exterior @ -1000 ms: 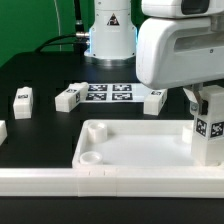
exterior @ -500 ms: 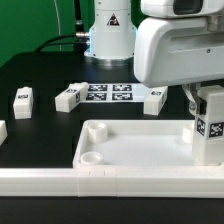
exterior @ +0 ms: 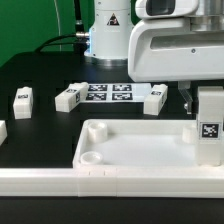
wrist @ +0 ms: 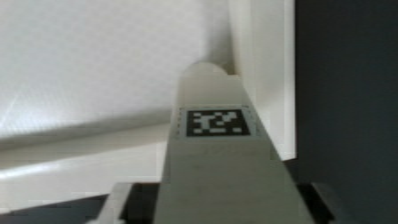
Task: Assemble desk
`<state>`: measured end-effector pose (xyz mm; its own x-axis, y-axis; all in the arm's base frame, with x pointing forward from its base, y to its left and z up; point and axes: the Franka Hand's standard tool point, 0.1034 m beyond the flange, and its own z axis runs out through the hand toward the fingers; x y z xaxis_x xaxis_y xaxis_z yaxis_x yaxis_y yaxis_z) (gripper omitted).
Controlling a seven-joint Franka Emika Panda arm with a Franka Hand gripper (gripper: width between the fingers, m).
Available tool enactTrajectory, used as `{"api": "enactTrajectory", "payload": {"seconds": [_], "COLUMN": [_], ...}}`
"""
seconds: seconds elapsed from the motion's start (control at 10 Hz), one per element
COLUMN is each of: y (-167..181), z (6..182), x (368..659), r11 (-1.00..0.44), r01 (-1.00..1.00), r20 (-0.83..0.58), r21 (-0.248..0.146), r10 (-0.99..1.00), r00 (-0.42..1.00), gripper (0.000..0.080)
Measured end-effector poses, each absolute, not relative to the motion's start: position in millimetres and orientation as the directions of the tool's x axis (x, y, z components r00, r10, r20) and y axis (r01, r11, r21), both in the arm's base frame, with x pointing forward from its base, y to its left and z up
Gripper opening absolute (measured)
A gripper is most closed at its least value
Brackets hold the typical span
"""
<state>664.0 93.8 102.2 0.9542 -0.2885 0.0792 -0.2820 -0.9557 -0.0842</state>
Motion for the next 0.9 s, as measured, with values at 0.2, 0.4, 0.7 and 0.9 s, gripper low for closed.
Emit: {"api": "enactTrajectory", "payload": {"seconds": [0.2, 0.4, 0.7, 0.9], "y": [92.2, 92.3, 91.4, 92.5], "z": [102.3, 102.2, 102.3, 102.0], "x": [664.1, 663.4, 663.0, 662.4], "r11": [-0.877, -0.772, -0.63, -0.523], "r01": [-0.469, -0.627, -0.769, -0.845], "r20": [0.058, 0.038, 0.009, -0.006], "r21": [-0.101, -0.105, -0.108, -0.107], "r10": [-0.476, -0.633, -0.774, -0.85], "r00": [0.877, 0.773, 0.633, 0.527], "gripper": [0.0289, 0.0289, 0.029, 0.029]}}
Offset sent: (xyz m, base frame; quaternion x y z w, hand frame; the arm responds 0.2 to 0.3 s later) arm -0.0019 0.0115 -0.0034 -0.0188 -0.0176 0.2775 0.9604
